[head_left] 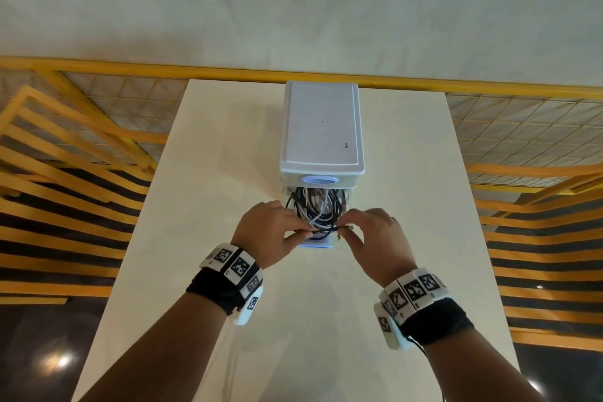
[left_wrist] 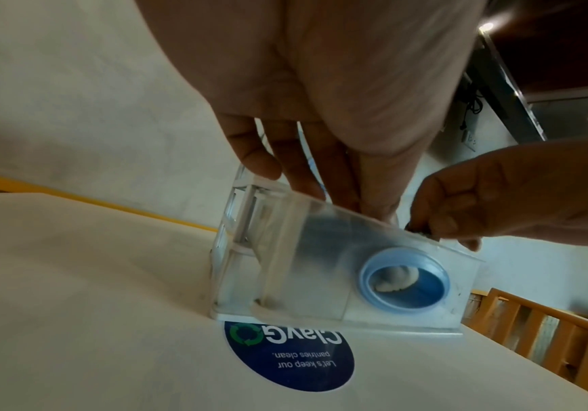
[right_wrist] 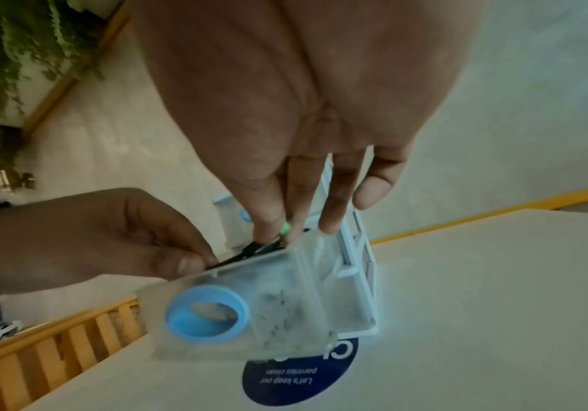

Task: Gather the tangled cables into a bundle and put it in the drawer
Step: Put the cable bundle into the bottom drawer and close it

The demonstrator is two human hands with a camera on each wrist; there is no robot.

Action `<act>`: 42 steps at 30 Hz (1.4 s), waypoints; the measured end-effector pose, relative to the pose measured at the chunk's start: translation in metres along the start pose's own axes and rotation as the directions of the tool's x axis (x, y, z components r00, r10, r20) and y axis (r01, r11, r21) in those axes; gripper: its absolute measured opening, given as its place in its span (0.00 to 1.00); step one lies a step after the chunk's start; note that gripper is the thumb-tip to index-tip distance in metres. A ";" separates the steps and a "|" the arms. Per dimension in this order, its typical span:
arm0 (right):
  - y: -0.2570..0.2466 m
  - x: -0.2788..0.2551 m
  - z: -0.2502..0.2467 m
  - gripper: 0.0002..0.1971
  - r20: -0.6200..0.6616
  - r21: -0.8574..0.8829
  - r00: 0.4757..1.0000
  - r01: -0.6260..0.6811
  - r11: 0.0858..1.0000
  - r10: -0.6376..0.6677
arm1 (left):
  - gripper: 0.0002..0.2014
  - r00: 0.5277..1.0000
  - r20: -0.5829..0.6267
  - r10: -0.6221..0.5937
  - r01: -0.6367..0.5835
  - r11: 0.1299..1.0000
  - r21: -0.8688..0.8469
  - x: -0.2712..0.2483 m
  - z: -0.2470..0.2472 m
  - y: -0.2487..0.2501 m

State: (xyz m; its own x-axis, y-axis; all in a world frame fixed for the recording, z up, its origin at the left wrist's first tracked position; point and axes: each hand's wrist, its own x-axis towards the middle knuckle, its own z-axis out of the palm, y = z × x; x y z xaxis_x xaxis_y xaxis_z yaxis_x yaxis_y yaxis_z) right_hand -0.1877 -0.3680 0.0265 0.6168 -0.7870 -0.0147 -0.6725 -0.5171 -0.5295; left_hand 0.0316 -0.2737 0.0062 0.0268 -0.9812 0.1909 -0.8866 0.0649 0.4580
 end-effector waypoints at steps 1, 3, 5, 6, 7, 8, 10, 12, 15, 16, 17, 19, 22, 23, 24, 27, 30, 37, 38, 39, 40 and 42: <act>0.003 0.001 0.002 0.05 -0.040 -0.010 0.999 -0.003 1.000 0.003 | 0.06 1.000 0.007 0.003 -0.003 1.000 0.001 0.001 -0.001 0.000; 0.005 0.003 0.005 0.06 -0.112 -0.004 0.994 -0.008 1.000 0.007 | 0.06 1.000 0.011 0.002 -0.002 1.000 0.005 0.002 -0.003 0.000; 0.002 0.007 0.007 0.07 -0.136 0.005 0.991 0.014 1.000 -0.013 | 0.06 1.000 0.002 -0.006 0.006 1.000 0.015 0.003 -0.004 0.002; 0.001 0.010 0.008 0.06 -0.123 0.014 0.992 0.029 0.999 -0.027 | 0.06 1.000 -0.006 -0.006 0.006 1.000 0.018 0.004 -0.003 0.003; 0.000 0.012 0.009 0.05 -0.100 0.022 0.994 0.038 0.999 -0.035 | 0.05 1.000 -0.012 -0.004 0.004 1.000 0.016 0.004 -0.003 0.003; -0.002 0.013 0.010 0.05 -0.079 0.029 0.996 0.044 0.999 -0.042 | 0.05 1.000 -0.010 -0.005 0.005 1.000 0.009 0.004 -0.002 0.003; -0.002 0.014 0.013 0.05 -0.044 0.063 0.998 0.053 0.997 -0.050 | 0.06 1.000 -0.002 -0.008 0.008 1.000 -0.003 0.003 -0.002 0.003; -0.003 0.012 0.017 0.05 -0.013 0.104 0.998 0.070 0.992 -0.069 | 0.05 1.000 -0.006 0.002 -0.002 1.000 0.015 0.001 -0.001 0.003; -0.002 0.008 0.021 0.07 -0.038 0.073 0.996 0.089 0.993 -0.087 | 0.09 1.000 -0.001 0.004 -0.004 0.999 0.054 -0.002 -0.002 0.003; -0.001 0.008 0.022 0.07 -0.064 0.034 0.994 0.094 0.995 -0.091 | 0.12 1.000 0.009 0.012 -0.013 0.998 0.060 -0.002 -0.002 0.002; -0.001 0.008 0.021 0.07 -0.085 -0.004 0.992 0.091 0.996 -0.091 | 0.14 0.999 0.017 0.027 -0.028 0.998 0.058 -0.002 -0.001 0.001; -0.002 0.010 0.020 0.07 -0.109 -0.029 0.989 0.096 0.995 -0.099 | 0.15 0.999 0.034 0.042 -0.044 0.998 0.037 0.000 0.000 0.000; -0.001 0.010 0.022 0.08 -0.089 0.025 0.987 0.136 0.990 -0.134 | 0.16 0.997 0.079 -0.003 0.001 1.000 0.022 0.006 -0.001 -0.004; 0.000 0.008 0.022 0.08 -0.076 0.033 0.986 0.149 0.988 -0.147 | 0.16 0.996 0.094 -0.003 0.000 0.999 0.032 0.008 -0.001 -0.005; 0.003 0.007 0.022 0.09 -0.067 0.035 0.984 0.165 0.986 -0.162 | 0.17 0.993 0.116 0.012 -0.018 0.999 0.048 0.010 0.000 -0.006; 0.010 0.006 0.022 0.10 -0.051 0.034 0.981 0.187 0.982 -0.185 | 0.14 0.981 0.179 0.074 -0.093 0.991 0.100 0.014 0.002 -0.008; 0.008 0.008 0.024 0.09 -0.070 -0.023 0.981 0.179 0.984 -0.180 | 0.11 0.979 0.185 0.085 -0.108 0.987 0.116 0.017 0.001 -0.009; 0.009 0.014 0.022 0.08 -0.188 -0.042 0.977 0.094 0.995 -0.100 | 0.05 0.998 0.056 0.019 -0.022 0.999 0.043 0.017 -0.002 -0.001; 0.009 0.015 0.023 0.08 -0.186 -0.036 0.977 0.097 0.995 -0.102 | 0.04 0.999 0.042 0.012 -0.013 0.999 0.033 0.016 -0.002 -0.001; 0.010 0.015 0.023 0.08 -0.191 -0.032 0.976 0.103 0.994 -0.107 | 0.03 1.000 0.023 0.005 -0.006 1.000 0.027 0.014 -0.002 0.000; 0.011 0.014 0.025 0.07 -0.204 -0.027 0.973 0.108 0.994 -0.112 | 0.03 1.000 0.003 -0.004 0.004 1.000 0.025 0.013 -0.001 0.000; 0.011 0.014 0.027 0.07 -0.245 -0.005 0.964 0.106 0.994 -0.104 | 0.02 0.999 -0.046 -0.028 0.029 0.999 0.039 0.012 0.001 0.002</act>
State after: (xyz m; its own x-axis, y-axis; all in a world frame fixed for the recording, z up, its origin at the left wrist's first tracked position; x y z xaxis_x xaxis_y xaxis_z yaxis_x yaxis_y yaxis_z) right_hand -0.1757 -0.3757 -0.0028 0.5643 -0.7871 0.2491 -0.6050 -0.5996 -0.5239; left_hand 0.0295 -0.2850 0.0085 0.0726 -0.9732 0.2181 -0.9027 0.0289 0.4294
